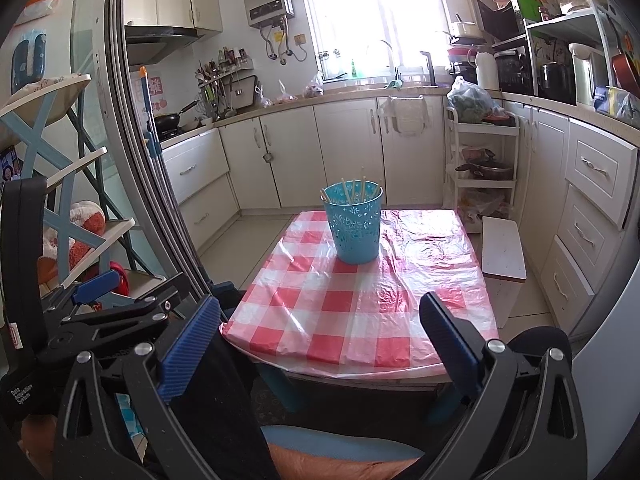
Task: Organize utensils
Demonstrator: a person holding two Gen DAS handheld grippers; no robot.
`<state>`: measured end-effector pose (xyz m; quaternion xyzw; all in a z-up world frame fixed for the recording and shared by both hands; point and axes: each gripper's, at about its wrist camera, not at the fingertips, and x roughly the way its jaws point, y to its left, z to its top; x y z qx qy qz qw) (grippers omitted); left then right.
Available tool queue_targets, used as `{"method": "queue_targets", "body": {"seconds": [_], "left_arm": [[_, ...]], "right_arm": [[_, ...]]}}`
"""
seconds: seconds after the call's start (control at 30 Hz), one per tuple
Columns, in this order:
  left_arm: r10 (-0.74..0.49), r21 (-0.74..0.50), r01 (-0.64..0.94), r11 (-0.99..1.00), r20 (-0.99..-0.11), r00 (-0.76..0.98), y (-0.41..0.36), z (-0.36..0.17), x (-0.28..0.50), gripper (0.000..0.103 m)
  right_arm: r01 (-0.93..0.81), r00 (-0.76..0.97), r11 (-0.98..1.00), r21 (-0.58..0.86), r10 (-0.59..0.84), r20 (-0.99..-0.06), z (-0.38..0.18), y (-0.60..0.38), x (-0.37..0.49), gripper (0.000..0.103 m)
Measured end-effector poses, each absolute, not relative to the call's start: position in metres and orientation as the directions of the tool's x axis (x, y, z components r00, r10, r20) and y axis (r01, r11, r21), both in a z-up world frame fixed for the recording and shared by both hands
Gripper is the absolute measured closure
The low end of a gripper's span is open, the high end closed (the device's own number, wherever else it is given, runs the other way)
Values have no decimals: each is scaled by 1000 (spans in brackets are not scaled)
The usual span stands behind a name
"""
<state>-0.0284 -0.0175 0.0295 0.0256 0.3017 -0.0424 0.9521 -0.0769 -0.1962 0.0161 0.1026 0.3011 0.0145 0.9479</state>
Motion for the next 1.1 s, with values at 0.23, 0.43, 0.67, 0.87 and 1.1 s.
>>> {"method": "queue_targets", "body": {"seconds": [0.23, 0.43, 0.67, 0.87, 1.1], "left_arm": [[-66, 23, 96, 995, -576, 815, -17, 29, -28, 8], [-66, 23, 97, 995, -577, 814, -17, 29, -29, 8], [-66, 23, 97, 995, -577, 814, -17, 29, -29, 8], [-66, 23, 96, 995, -577, 814, -16, 29, -29, 8], [-66, 23, 97, 995, -577, 814, -16, 29, -28, 8]], "right_arm": [[33, 817, 979, 202, 90, -569, 17, -196, -77, 7], [30, 818, 980, 198, 90, -568, 18, -197, -78, 7], [28, 815, 980, 198, 93, -572, 16, -197, -77, 7], [26, 812, 980, 197, 94, -575, 16, -197, -76, 7], [26, 812, 980, 197, 94, -576, 16, -196, -76, 7]]}}
